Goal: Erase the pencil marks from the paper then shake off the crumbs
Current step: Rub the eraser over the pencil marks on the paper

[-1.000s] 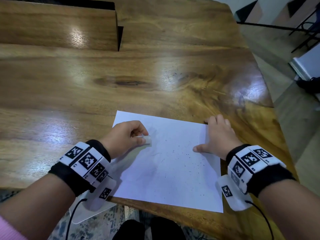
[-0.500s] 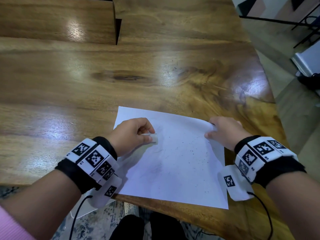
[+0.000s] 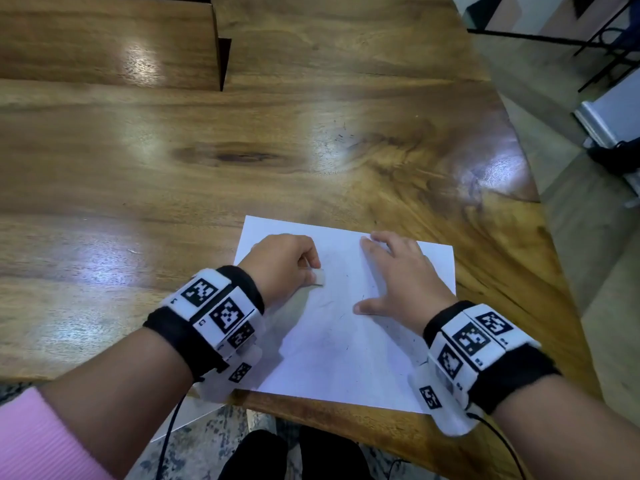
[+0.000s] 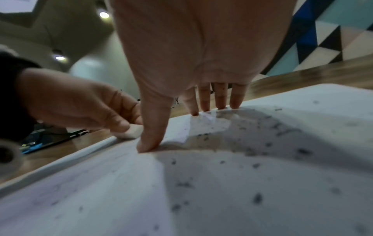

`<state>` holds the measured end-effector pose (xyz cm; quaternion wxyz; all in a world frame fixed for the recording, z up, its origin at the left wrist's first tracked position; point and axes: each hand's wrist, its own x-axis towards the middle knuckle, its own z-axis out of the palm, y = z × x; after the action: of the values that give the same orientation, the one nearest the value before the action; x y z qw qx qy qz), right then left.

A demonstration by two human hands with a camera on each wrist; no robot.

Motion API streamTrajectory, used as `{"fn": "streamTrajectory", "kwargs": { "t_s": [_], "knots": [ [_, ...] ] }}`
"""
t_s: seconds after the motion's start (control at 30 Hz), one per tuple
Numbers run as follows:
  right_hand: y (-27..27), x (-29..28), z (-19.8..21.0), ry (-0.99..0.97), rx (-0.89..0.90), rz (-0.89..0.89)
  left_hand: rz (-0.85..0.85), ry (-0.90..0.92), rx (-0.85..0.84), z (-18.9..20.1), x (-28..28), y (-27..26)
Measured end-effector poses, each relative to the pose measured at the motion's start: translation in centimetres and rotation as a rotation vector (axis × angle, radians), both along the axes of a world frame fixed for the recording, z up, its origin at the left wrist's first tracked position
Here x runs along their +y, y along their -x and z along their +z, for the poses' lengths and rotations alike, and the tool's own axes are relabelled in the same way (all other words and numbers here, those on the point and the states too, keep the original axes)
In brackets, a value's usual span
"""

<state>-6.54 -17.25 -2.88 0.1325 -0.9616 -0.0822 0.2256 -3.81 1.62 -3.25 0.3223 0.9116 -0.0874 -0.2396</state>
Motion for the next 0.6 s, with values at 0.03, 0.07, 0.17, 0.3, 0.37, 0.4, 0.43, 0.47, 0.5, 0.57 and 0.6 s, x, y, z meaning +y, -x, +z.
{"fn": "streamTrajectory", "kwargs": {
  "t_s": [0.03, 0.07, 0.17, 0.3, 0.37, 0.4, 0.43, 0.47, 0.5, 0.57, 0.6],
  "knots": [
    [0.1, 0.0, -0.2, 0.004, -0.005, -0.006, -0.003, -0.009, -0.016, 0.3, -0.5, -0.5],
    [0.1, 0.0, -0.2, 0.008, -0.01, -0.003, 0.004, -0.005, -0.031, 0.5, -1.2, -1.1],
    [0.0, -0.1, -0.3, 0.014, -0.006, -0.006, 0.029, -0.006, -0.092, 1.0, -3.2, -3.1],
    [0.1, 0.0, -0.4, 0.008, -0.012, -0.008, -0.021, -0.104, -0.169, 1.2, -5.2, -4.2],
    [0.2, -0.1, -0.5, 0.015, -0.01, -0.002, -0.081, -0.131, -0.195, 1.0, -4.8, -3.5],
    [0.2, -0.2, -0.6, 0.022, -0.012, 0.005, -0.129, -0.126, -0.175, 0.9, -4.3, -2.9],
    [0.2, -0.2, -0.6, 0.028, -0.014, 0.009, -0.176, -0.118, -0.132, 0.9, -3.6, -2.3],
    [0.2, -0.1, -0.6, 0.03, -0.014, 0.013, -0.213, -0.116, -0.081, 0.8, -3.0, -1.8],
    [0.2, -0.2, -0.7, 0.03, -0.016, 0.013, -0.227, -0.115, -0.041, 0.8, -2.8, -1.6],
    [0.2, -0.2, -0.7, 0.031, -0.021, 0.022, -0.165, -0.099, -0.061, 0.8, -3.2, -2.2],
    [0.3, -0.2, -0.7, 0.032, -0.021, 0.028, -0.1, -0.091, -0.112, 0.8, -3.8, -2.9]
  ]
}}
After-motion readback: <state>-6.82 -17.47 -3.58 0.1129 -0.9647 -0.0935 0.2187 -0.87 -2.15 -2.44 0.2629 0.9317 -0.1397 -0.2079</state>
